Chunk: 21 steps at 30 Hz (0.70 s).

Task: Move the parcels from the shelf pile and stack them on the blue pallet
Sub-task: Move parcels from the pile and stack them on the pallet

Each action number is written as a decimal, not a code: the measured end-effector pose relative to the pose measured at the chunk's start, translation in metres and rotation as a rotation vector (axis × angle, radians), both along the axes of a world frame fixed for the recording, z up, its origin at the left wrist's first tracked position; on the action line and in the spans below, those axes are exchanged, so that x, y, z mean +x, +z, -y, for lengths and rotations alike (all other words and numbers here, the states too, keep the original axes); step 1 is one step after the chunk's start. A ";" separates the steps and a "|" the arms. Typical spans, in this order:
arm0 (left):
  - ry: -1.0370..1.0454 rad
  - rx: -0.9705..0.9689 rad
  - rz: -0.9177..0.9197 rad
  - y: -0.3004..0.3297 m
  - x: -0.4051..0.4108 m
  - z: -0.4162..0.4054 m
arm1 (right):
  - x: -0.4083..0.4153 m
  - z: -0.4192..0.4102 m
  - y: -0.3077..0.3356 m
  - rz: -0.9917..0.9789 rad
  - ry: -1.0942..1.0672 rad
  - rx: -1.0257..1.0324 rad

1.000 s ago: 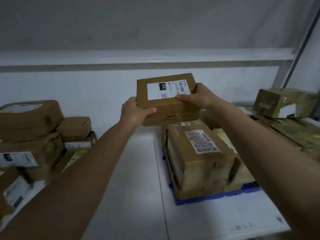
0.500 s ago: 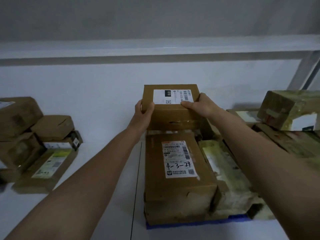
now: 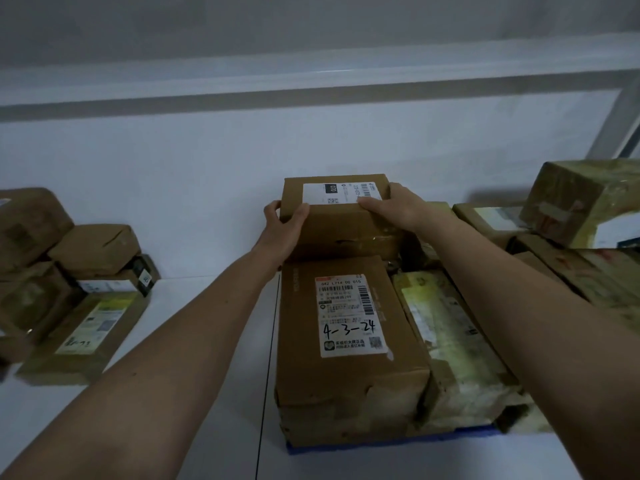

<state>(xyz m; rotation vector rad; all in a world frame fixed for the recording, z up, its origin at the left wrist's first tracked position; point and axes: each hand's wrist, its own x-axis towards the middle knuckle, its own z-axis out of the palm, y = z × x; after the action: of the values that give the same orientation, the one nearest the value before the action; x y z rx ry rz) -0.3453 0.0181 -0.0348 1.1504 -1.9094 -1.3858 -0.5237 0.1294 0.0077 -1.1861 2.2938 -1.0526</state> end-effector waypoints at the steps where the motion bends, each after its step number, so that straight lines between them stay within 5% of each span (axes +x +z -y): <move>1: -0.001 0.004 0.001 0.000 -0.001 0.001 | 0.000 0.000 -0.001 -0.004 0.009 -0.006; 12: 0.010 -0.051 0.071 0.009 -0.004 0.000 | 0.005 0.000 0.003 -0.226 -0.034 0.152; 21: 0.074 -0.824 0.550 0.024 0.037 0.000 | 0.063 0.009 0.021 -0.802 0.175 0.185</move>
<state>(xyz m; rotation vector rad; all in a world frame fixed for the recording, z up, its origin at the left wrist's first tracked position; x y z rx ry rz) -0.3081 0.0182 -0.0111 1.1899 -2.4068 -0.1369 -0.4610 0.1206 0.0290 -1.9288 2.6776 -0.2950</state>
